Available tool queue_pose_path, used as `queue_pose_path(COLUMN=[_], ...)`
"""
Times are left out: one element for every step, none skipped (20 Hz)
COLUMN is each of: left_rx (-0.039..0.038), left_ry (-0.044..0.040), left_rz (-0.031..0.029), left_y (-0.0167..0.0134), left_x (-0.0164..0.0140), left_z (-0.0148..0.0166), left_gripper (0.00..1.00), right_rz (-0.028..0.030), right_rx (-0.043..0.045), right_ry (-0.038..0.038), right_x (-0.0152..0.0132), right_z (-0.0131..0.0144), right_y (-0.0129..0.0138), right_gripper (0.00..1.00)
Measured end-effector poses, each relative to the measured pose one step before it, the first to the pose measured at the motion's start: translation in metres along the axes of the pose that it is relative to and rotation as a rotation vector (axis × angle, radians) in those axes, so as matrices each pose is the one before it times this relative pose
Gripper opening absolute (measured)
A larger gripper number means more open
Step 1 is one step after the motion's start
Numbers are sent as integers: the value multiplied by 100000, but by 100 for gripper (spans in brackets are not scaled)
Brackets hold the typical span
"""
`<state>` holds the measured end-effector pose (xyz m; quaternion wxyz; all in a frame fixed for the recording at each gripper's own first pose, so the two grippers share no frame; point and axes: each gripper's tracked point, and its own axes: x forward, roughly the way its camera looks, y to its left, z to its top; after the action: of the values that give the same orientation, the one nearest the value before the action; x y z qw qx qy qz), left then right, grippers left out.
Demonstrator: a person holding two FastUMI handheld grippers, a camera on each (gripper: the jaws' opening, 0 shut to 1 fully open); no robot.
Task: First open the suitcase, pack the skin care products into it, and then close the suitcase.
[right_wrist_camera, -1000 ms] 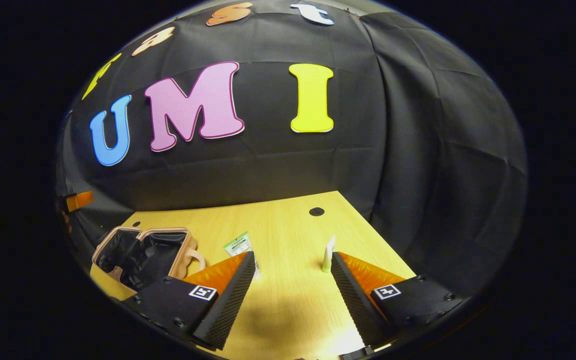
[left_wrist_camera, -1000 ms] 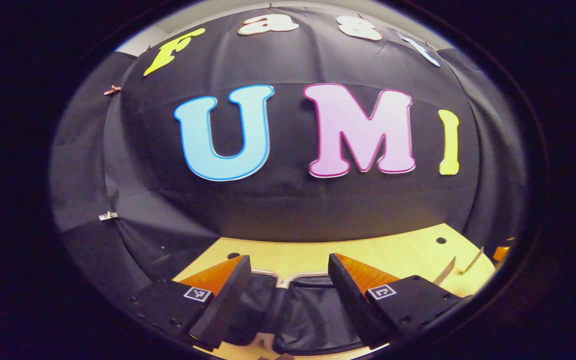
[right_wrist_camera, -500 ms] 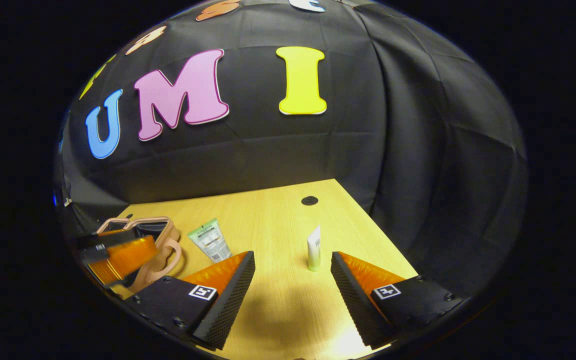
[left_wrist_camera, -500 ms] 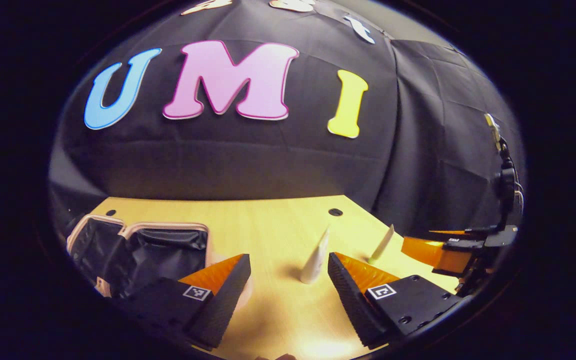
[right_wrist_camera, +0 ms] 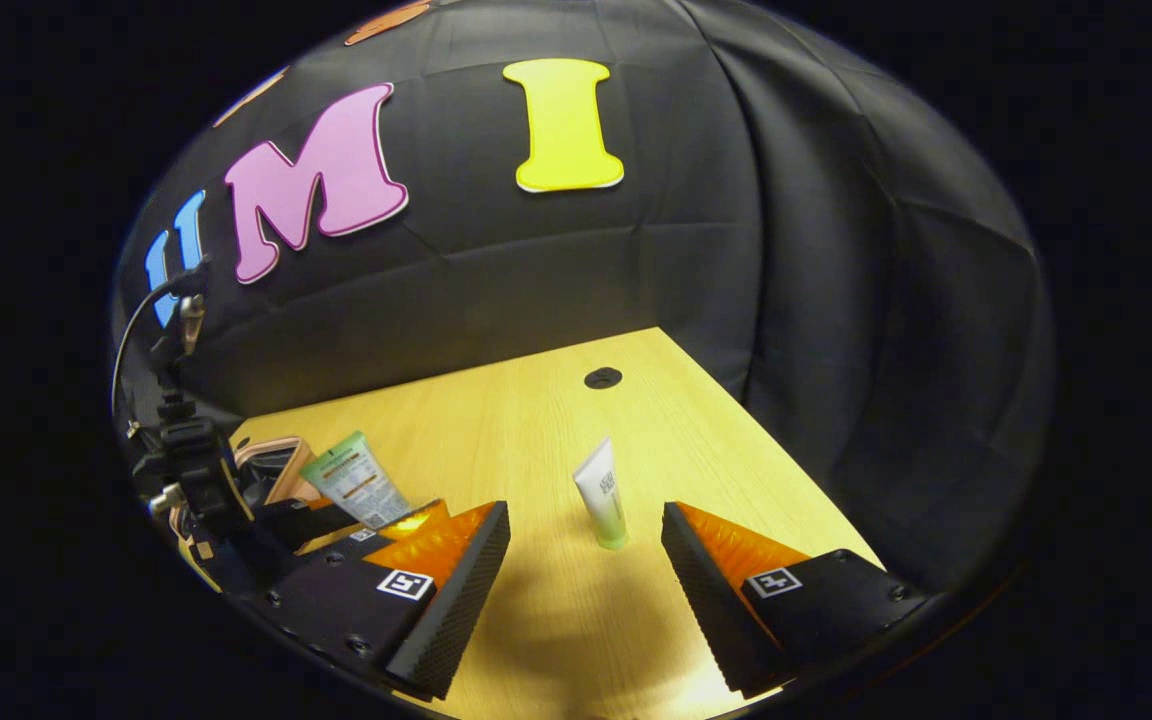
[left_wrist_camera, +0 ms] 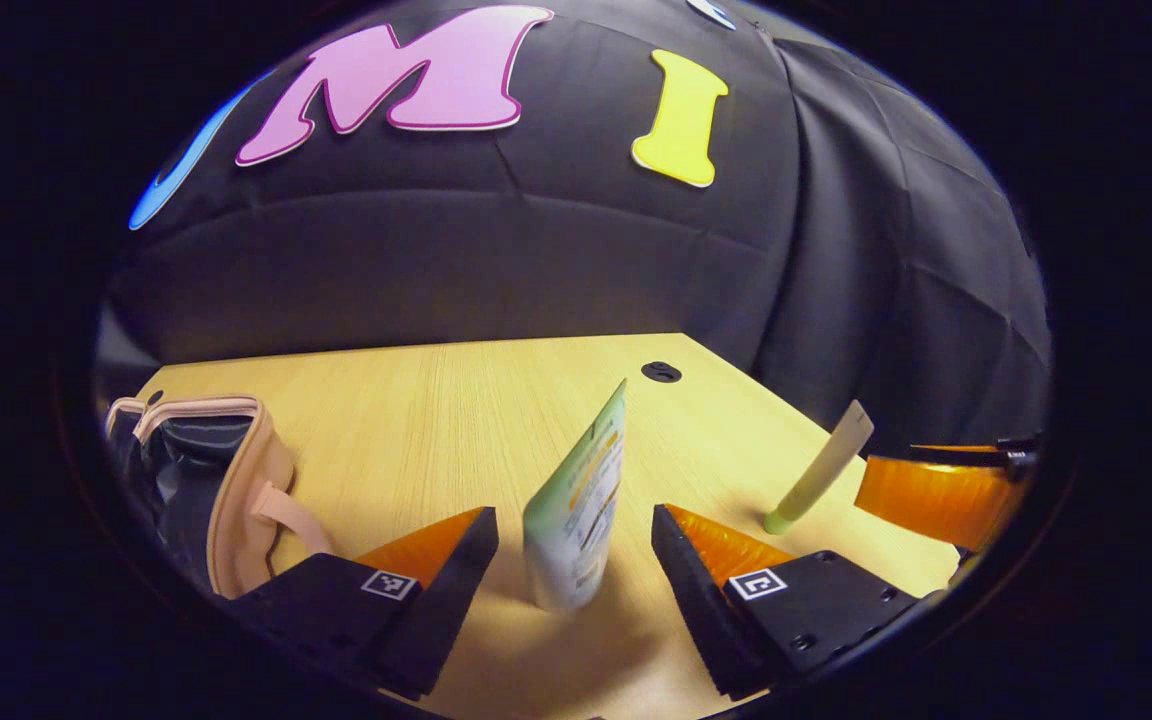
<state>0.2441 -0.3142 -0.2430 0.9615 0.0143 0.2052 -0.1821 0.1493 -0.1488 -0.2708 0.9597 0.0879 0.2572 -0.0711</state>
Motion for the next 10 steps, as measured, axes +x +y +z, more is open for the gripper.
queue_pose_path(left_rx=[-791, 8, 975, 1347, 747, 514, -347, -769, -239, 77], left_ry=[132, 514, 1273, 2363, 1323, 743, -649, -421, -251, -217], left_rz=[885, 1121, 2483, 1784, 549, 408, 714, 265, 113, -180], left_y=[-178, -39, 434, 295, -54, 60, 141, 151, -5, -37], left_x=[775, 638, 402, 300, 229, 99, 92, -9, 58, 17], left_z=[-21, -113, -276, -504, -495, -125, 113, 4, 45, -64], left_gripper=[93, 80, 73, 59, 49, 50, 49, 47, 45, 43], right_rz=[130, -362, -147, 168, 340, -202, -569, -694, -906, -1159], right_rx=[-808, -853, -40, 584, 475, 313, -4, -4, -318, -396], right_ry=[-109, 273, 79, 999, 1121, 779, 667, -111, -103, -72], right_x=[761, 729, 870, 839, 747, 791, 794, 783, 628, 777], right_z=[-74, -143, -240, -273, -496, -293, -280, -159, -139, -127], right_y=[142, -17, 81, 204, 234, 70, -30, -36, -52, -270], right_gripper=[97, 97, 97, 97, 97, 97, 97, 97, 97, 97])
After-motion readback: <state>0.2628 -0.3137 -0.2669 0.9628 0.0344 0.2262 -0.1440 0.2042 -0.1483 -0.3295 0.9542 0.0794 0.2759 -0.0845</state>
